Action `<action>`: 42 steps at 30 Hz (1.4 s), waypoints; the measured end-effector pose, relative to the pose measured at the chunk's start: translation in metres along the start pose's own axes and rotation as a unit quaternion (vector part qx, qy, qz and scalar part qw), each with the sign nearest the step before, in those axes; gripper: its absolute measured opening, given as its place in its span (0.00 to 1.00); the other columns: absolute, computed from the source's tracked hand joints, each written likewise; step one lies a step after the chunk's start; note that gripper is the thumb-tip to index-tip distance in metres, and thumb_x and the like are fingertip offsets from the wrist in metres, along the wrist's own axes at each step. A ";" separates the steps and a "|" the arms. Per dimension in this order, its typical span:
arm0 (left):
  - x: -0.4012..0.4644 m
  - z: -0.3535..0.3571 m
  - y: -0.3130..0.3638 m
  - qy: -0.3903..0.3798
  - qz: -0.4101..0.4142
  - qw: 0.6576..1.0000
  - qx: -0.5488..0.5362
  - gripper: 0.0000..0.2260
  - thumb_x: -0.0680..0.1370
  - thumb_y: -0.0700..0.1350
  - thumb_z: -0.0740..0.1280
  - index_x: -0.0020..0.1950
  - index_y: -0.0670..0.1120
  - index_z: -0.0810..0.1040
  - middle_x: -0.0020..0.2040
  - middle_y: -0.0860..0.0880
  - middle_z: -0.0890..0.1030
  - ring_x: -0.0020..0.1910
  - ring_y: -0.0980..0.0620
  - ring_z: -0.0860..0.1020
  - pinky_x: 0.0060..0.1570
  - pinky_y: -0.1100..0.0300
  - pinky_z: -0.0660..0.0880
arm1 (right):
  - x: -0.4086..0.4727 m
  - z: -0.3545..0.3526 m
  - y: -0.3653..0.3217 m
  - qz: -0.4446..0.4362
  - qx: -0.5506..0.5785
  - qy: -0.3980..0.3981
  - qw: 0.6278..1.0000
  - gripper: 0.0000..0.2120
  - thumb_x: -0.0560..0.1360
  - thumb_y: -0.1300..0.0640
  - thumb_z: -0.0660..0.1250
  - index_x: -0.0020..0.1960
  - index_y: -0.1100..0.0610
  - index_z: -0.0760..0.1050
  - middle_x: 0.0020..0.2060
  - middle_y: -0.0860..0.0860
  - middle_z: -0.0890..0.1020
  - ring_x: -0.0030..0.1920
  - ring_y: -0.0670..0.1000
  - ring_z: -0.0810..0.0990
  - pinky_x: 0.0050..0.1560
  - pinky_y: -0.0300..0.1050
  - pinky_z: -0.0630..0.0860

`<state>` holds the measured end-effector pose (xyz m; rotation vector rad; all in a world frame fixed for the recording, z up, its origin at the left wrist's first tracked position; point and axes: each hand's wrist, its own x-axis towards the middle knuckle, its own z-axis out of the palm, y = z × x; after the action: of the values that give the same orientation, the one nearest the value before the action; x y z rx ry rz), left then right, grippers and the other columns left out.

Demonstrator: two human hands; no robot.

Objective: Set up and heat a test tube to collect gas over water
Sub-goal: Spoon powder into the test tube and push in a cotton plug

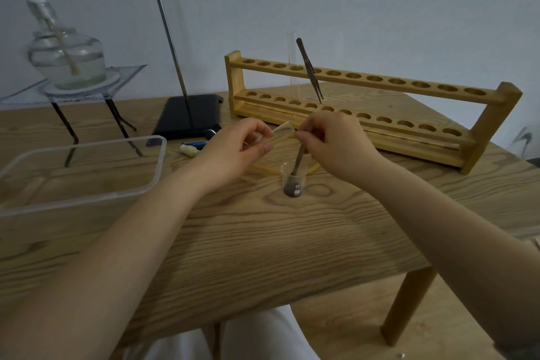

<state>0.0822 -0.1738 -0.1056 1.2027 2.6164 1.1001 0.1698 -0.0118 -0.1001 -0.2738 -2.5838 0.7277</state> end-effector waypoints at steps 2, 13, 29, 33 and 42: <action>0.000 0.000 -0.001 0.001 -0.001 1.000 0.000 0.10 0.78 0.49 0.63 0.60 0.55 0.72 0.47 0.59 0.74 0.47 0.61 0.74 0.42 0.69 0.69 | 0.002 0.000 0.001 0.016 0.013 -0.003 1.000 0.03 0.78 0.55 0.63 0.48 0.51 0.75 0.35 0.44 0.78 0.37 0.41 0.77 0.37 0.32 0.72; -0.001 -0.002 -0.002 0.000 0.000 1.000 -0.006 0.12 0.78 0.50 0.63 0.61 0.54 0.72 0.51 0.57 0.74 0.50 0.60 0.73 0.45 0.66 0.70 | 0.010 -0.008 0.012 0.201 0.186 -0.015 0.962 0.06 0.78 0.57 0.64 0.50 0.58 0.78 0.35 0.51 0.82 0.32 0.44 0.78 0.34 0.37 0.76; 0.003 -0.001 -0.005 0.006 0.000 1.000 -0.003 0.11 0.78 0.50 0.63 0.60 0.55 0.72 0.52 0.56 0.75 0.51 0.58 0.75 0.44 0.67 0.70 | 0.010 -0.020 0.018 0.319 0.313 -0.009 0.895 0.06 0.77 0.62 0.65 0.51 0.64 0.78 0.31 0.54 0.80 0.30 0.48 0.75 0.32 0.40 0.73; 0.003 -0.001 -0.005 0.002 0.001 1.000 0.003 0.11 0.78 0.49 0.63 0.60 0.55 0.72 0.52 0.56 0.74 0.51 0.58 0.75 0.46 0.65 0.71 | 0.011 -0.026 0.019 0.335 0.348 -0.002 0.875 0.07 0.77 0.62 0.65 0.51 0.64 0.78 0.33 0.55 0.79 0.30 0.49 0.75 0.33 0.40 0.72; 0.008 -0.002 -0.009 -0.013 -0.018 1.000 0.018 0.10 0.79 0.49 0.60 0.60 0.55 0.72 0.52 0.56 0.73 0.52 0.56 0.75 0.49 0.62 0.71 | 0.027 -0.035 0.021 0.365 0.385 0.025 0.847 0.05 0.77 0.61 0.65 0.46 0.61 0.78 0.32 0.54 0.80 0.29 0.47 0.74 0.29 0.38 0.70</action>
<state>0.0706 -0.1735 -0.1080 1.1639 2.6384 1.0301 0.1640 0.0300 -0.0751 -0.9963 -1.8608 1.8970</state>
